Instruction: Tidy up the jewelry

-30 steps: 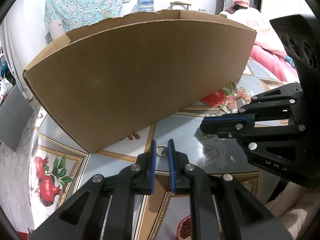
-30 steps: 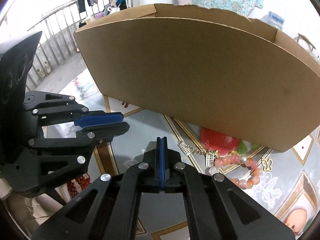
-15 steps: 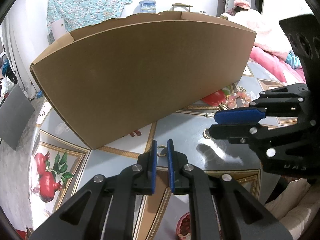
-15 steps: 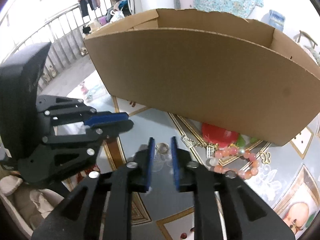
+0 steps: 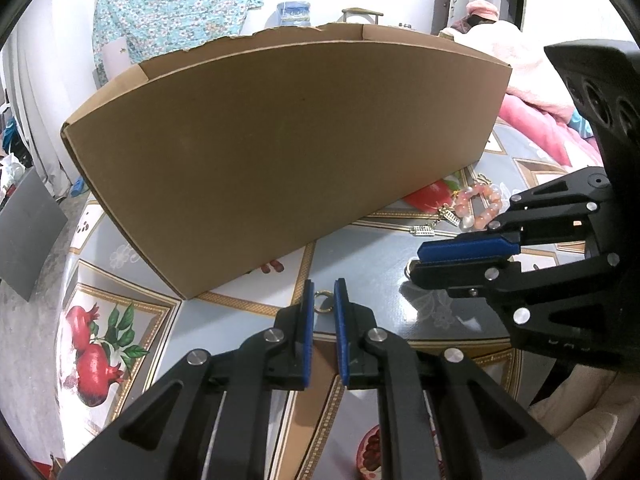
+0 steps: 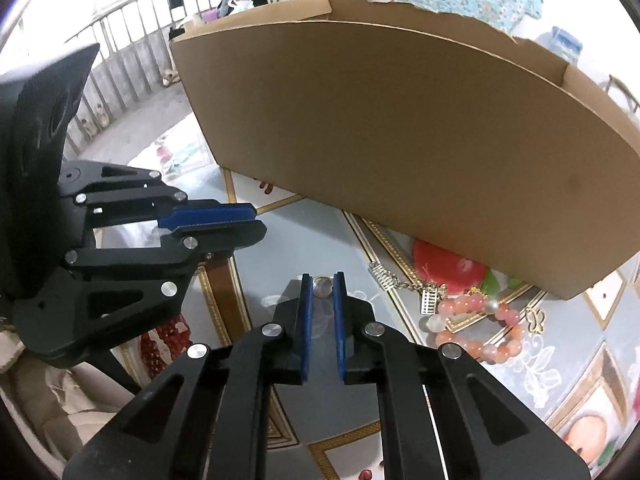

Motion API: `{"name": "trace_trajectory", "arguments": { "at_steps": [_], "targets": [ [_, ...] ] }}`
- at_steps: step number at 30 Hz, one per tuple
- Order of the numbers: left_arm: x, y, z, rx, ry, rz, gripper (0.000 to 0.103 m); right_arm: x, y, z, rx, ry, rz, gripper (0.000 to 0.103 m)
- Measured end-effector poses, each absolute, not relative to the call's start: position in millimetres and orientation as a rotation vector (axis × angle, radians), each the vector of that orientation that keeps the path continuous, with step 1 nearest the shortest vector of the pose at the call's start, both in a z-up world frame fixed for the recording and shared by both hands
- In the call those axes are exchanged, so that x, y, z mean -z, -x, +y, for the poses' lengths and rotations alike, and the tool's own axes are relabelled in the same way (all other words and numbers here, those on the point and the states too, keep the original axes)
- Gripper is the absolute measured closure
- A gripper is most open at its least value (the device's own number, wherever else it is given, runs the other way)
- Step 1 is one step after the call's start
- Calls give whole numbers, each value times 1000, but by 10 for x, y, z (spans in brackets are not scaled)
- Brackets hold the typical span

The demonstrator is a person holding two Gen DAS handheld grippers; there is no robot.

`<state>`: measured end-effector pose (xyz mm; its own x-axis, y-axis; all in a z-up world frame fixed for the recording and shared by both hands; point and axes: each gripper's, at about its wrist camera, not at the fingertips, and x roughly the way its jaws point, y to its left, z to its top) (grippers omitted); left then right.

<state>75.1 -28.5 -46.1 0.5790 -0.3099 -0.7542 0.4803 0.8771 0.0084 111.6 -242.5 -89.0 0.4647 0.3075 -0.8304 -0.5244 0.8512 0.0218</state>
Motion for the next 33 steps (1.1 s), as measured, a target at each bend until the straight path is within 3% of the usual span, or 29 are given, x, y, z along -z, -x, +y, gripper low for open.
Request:
{"name": "trace_trajectory", "arguments": {
  "at_steps": [19,33],
  "targets": [
    [335,-716,-225,467,-219,813,94,645,-1010,-2631,-507,229,915,96],
    [-904,-776,-121,632,-73,593,94,-437,-1095,-2901,-596,142,638,96]
  ]
}}
